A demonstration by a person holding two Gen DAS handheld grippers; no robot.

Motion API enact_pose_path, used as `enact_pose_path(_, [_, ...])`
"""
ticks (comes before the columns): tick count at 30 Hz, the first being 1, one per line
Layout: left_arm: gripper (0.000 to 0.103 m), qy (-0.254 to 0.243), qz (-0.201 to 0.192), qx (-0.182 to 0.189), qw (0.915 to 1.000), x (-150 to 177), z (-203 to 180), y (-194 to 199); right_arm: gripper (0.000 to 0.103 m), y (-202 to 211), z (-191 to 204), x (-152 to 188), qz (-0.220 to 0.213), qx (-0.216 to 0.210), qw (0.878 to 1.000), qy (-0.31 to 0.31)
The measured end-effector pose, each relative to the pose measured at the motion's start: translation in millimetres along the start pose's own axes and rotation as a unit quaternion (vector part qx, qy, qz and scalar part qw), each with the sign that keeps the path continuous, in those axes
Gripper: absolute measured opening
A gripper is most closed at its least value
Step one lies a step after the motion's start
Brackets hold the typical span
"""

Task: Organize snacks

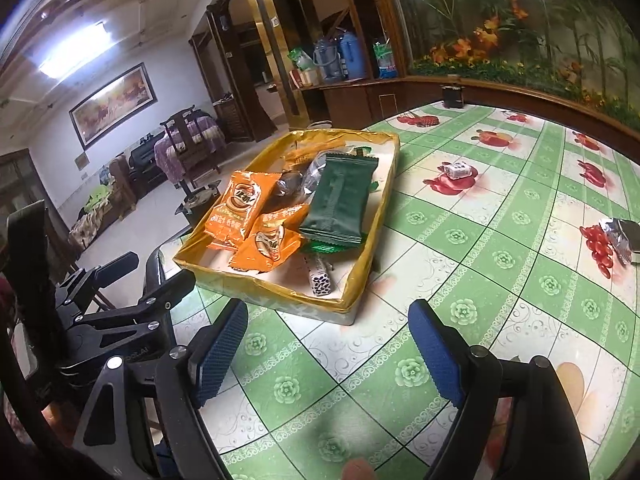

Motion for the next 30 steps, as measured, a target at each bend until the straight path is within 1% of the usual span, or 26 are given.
enact_pose_path(2, [0.092,0.001,-0.003,-0.004,1.0000,2,2,0,0.087,1,1,-1,-0.003,0.001,1.000,0.005])
enact_pose_path(4, [0.092,0.012,0.009,0.008,0.9999,4,5,-2,0.089,2,4,-2,-0.008,0.002,1.000,0.011])
enact_pose_path(5, [0.092,0.021,0.019,0.013,0.9995,5,7,-6,0.091,3,5,-2,-0.012,0.002,1.000,0.015])
enact_pose_path(8, [0.092,0.032,0.028,0.010,0.9990,6,12,-10,0.094,5,7,-4,-0.019,0.006,1.000,0.024])
enact_pose_path(14, [0.092,0.031,0.017,-0.013,0.9993,8,15,-8,0.096,6,11,-4,-0.027,-0.005,0.999,0.032])
enact_pose_path(17, [0.092,0.025,0.013,-0.024,0.9993,9,15,-8,0.098,7,14,-4,-0.031,-0.001,0.999,0.042])
enact_pose_path(20, [0.092,0.023,0.010,-0.027,0.9993,10,16,-8,0.100,8,16,-4,-0.036,0.001,0.998,0.048])
enact_pose_path(30, [0.092,0.020,0.004,-0.038,0.9991,8,18,-8,0.102,9,22,-5,-0.041,-0.006,0.997,0.061])
Point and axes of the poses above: each gripper's, at about its wrist camera, not at the fingertips, and y roughly against the way its jaws point, z to its left, x to its underside, the point moved 5 cm from there along -y, roughly the way its jaws point, and after that the axes turned 9 degrees about y, right-handed, at the moved point
